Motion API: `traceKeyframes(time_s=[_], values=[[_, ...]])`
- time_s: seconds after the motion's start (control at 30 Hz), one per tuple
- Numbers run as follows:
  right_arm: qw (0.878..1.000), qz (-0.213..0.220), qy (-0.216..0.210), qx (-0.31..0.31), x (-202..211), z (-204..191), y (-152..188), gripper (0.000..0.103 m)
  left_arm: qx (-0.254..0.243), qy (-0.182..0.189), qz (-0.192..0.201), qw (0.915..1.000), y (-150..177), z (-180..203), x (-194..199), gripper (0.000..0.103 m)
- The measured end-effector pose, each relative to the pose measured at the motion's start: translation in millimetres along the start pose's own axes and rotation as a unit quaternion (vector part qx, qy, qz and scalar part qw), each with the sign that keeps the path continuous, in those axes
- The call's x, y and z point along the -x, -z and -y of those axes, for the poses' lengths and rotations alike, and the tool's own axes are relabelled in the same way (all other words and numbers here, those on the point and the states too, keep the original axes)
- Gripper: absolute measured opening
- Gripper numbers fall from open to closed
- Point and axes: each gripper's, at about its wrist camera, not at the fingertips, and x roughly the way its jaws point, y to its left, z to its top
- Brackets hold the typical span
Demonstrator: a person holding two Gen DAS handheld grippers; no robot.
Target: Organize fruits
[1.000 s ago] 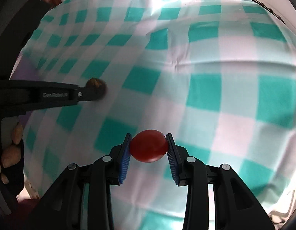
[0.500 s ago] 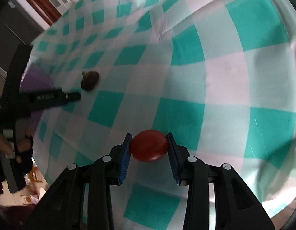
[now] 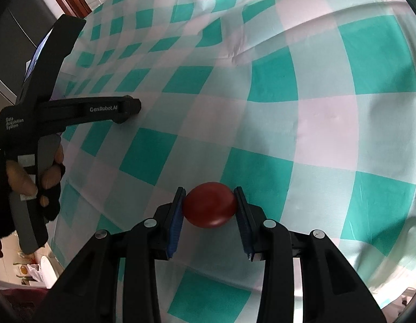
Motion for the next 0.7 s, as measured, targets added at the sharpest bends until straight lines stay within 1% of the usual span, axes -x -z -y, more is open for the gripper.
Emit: traceKeyframes(time_s=[0.03,0.07,0.1,0.2,0.3,0.4,0.47,0.5,0.7], values=[[1.0,0.001,0.001,0.001,0,-1,0,0.038,-0.005,0.0,0.001,1.0,-3,4,-6,0.054],[1.0,0.002,0.003,0.001,-1,-2,-1,0.038,-0.016,0.0,0.005,0.9999,-3,9,-7,0.046],[1.0,0.003,0.006,0.003,-2,-4,-2,0.038,-0.025,-0.002,0.007,0.9996,-3,14,-8,0.043],[1.0,0.001,0.014,0.012,-5,-8,-5,0.038,-0.046,-0.02,0.015,0.9986,3,24,-4,0.042],[1.0,-0.002,0.018,0.018,-5,-8,-3,0.038,-0.039,-0.017,0.009,0.9991,5,27,-4,0.042],[0.999,-0.01,0.023,0.023,-4,-11,-4,0.037,-0.024,-0.003,-0.008,0.9997,9,30,-1,0.042],[0.999,-0.012,0.023,0.028,-4,-12,2,0.037,-0.022,0.005,-0.013,0.9997,16,35,6,0.042],[0.999,-0.015,0.023,0.031,-4,-13,4,0.037,-0.025,0.014,-0.02,0.9994,22,39,11,0.042],[0.998,-0.028,0.01,0.052,-1,-20,7,0.037,-0.044,0.038,-0.042,0.9974,49,54,30,0.042]])
